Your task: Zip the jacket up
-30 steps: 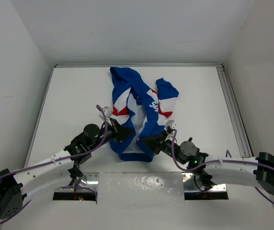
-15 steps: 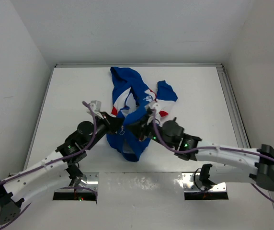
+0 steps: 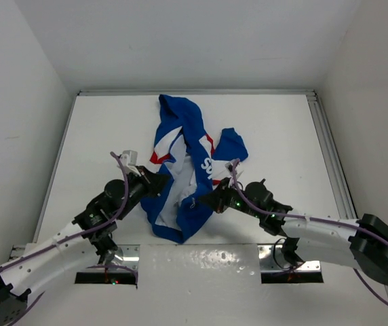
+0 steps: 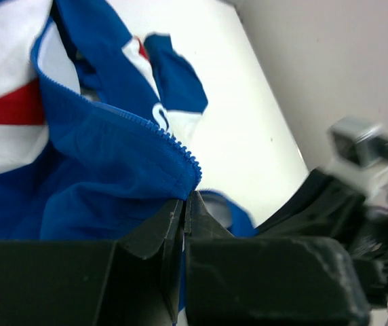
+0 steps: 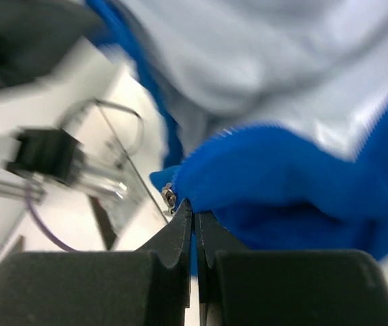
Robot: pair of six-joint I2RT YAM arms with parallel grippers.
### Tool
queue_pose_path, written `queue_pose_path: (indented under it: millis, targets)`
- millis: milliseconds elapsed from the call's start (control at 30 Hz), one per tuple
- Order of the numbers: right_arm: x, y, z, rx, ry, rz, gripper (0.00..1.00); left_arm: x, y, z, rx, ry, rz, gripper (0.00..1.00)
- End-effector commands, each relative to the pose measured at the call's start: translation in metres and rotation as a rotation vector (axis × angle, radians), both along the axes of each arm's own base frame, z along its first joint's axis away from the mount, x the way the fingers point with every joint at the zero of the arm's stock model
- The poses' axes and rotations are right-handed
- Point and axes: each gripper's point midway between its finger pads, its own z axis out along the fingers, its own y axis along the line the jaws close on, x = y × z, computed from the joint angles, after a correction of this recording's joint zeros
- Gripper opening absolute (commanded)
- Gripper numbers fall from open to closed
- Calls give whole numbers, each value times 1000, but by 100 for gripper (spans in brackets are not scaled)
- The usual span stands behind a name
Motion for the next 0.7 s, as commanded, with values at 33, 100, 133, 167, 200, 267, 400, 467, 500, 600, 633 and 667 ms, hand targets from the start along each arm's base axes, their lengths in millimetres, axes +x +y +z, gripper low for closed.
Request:
queue_pose_path:
  millis: [33,100,133,167,200,267,400,467,500,600,633,667]
  targets:
    - [12,12,60,131,-153,5,0,-7,-18,14,-62,-38,-105,0]
    - [12,12,58,130,-157,2,0,-13,-28,10,-63,-36,-169,0]
    - [12,12,60,140,-164,5,0,-14,-32,11,-68,-39,-188,0]
    - [11,12,62,156,-167,5,0,-16,-35,6,-66,-35,-209,0]
    - [11,12,63,164,-169,6,0,-19,-38,8,-77,-43,-232,0]
    - [11,13,68,181,-176,7,0,-24,-44,3,-79,-35,-273,0]
    - [13,10,74,214,-191,-16,0,-31,-51,7,-109,-57,-328,0]
    - [14,10,77,240,-174,-31,0,-31,-51,8,-118,-59,-328,0]
    - [15,10,78,243,-166,-38,0,-30,-51,9,-119,-66,-328,0]
    - [19,12,79,250,-129,-57,0,-27,-52,12,-108,-78,-322,0]
    - [21,12,78,242,-118,-65,0,-26,-53,13,-103,-78,-324,0]
    - [22,14,78,229,-109,-69,0,-26,-53,15,-100,-84,-324,0]
